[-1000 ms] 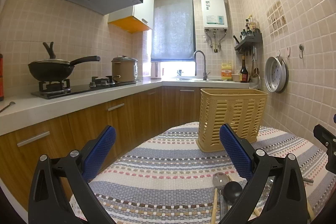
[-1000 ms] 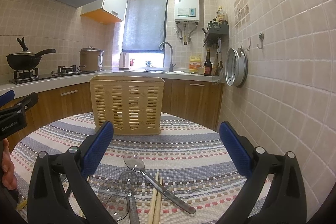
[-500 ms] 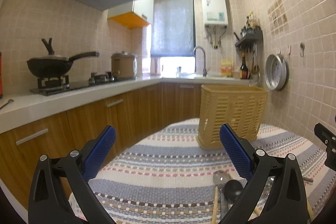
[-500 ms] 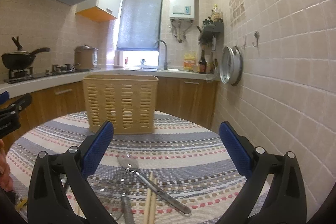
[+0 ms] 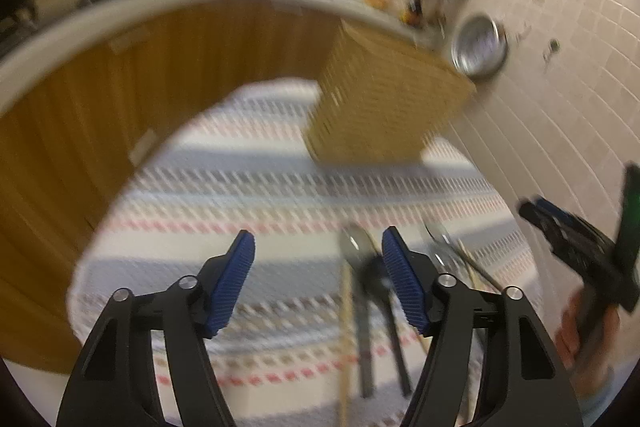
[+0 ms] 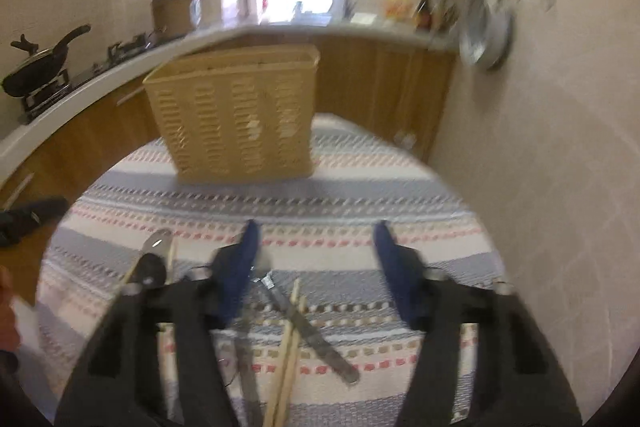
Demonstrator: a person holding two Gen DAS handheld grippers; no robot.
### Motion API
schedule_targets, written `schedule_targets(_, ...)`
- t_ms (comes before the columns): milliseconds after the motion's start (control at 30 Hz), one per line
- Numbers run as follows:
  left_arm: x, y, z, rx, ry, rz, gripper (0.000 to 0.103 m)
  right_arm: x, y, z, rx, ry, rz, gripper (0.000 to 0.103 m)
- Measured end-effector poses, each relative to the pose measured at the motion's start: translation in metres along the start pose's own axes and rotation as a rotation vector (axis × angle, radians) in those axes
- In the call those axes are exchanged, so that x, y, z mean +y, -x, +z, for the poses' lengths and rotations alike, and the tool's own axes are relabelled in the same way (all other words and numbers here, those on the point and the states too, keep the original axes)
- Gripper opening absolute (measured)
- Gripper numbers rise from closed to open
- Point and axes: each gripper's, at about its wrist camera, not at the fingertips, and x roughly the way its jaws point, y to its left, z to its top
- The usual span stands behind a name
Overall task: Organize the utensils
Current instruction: 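Lower both tools toward the utensils lying on the striped cloth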
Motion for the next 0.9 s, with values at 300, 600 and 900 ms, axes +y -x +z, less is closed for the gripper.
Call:
schedule_targets(300,-0.021,-0.045,-0.004,0.171,0.035,-0.11,0.032,-0.003,-0.037,0.013,0.23,0.042,0.056,0.033)
schedule_targets(600,-0.025,-0.083,0.001,0.285,0.035,-0.074,0.032,0.001,-0.097,0.027,0.42,0.038,0.244,0.033)
schedule_targets(900,-0.028,-0.094,0.002,0.3,0.034,-0.08,0.032,0.032,-0.125,0.027,0.461,0.118,0.29,0.033)
